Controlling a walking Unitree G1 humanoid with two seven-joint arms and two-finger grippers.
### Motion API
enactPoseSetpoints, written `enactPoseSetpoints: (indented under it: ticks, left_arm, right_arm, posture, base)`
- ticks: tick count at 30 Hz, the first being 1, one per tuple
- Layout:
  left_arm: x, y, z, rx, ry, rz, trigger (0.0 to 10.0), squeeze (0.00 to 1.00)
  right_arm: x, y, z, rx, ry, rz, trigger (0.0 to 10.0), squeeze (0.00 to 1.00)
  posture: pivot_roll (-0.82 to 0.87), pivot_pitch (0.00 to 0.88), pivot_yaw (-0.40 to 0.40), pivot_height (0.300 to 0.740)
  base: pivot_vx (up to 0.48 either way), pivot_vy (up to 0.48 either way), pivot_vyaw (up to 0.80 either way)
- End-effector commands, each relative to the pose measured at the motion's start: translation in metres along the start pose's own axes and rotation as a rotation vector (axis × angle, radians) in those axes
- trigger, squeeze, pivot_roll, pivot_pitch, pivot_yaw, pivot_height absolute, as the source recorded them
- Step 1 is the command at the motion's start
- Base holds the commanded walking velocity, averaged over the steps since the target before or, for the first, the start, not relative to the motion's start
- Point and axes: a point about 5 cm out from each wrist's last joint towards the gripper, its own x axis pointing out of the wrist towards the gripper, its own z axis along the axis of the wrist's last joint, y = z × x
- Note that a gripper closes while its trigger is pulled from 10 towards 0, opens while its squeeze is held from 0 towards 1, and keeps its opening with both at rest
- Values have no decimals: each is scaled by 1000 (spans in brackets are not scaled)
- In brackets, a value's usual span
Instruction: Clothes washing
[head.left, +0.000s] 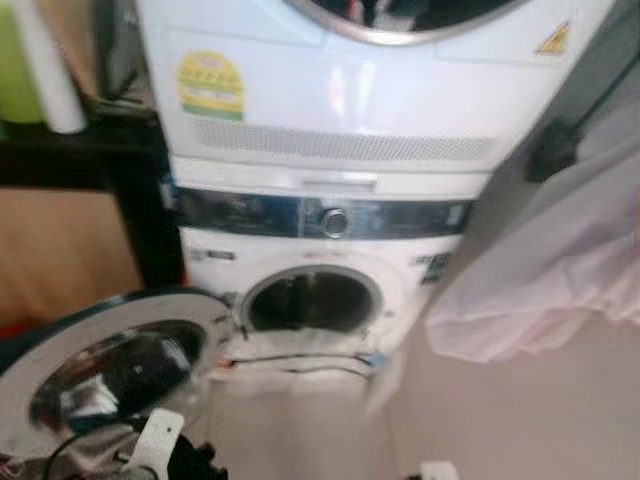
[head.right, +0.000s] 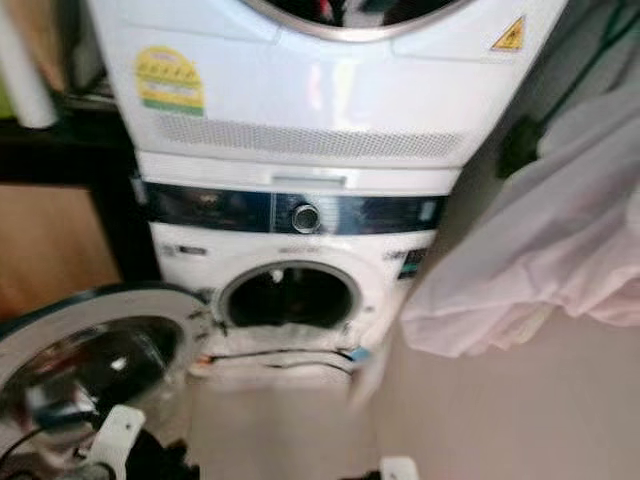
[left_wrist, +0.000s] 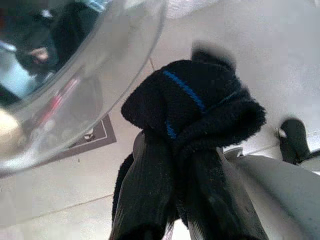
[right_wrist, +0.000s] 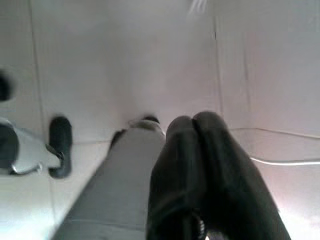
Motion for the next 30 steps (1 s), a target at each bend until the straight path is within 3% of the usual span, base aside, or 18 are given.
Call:
enactPoseSetpoints:
  ticks: [1, 24, 30]
  left_arm:
    - [1, -6, 2, 2, 0, -19, 10000, 0]
    - [1, -6, 3, 32, -5, -8, 10000, 0]
    - [1, -6, 3, 38, -6, -9, 10000, 0]
  right_arm:
    - [-2, -12, -6, -3, 22, -30, 10000, 0]
    - [-2, -13, -6, -22, 30, -23, 10000, 0]
    - [-2, -13, -7, -26, 33, -22, 10000, 0]
  posture:
    - [162, 0, -115, 740]
    - [165, 0, -114, 740]
    - [163, 0, -110, 740]
  base:
    - [0, 0, -631]
    - [0, 0, -560]
    - [0, -412, -706]
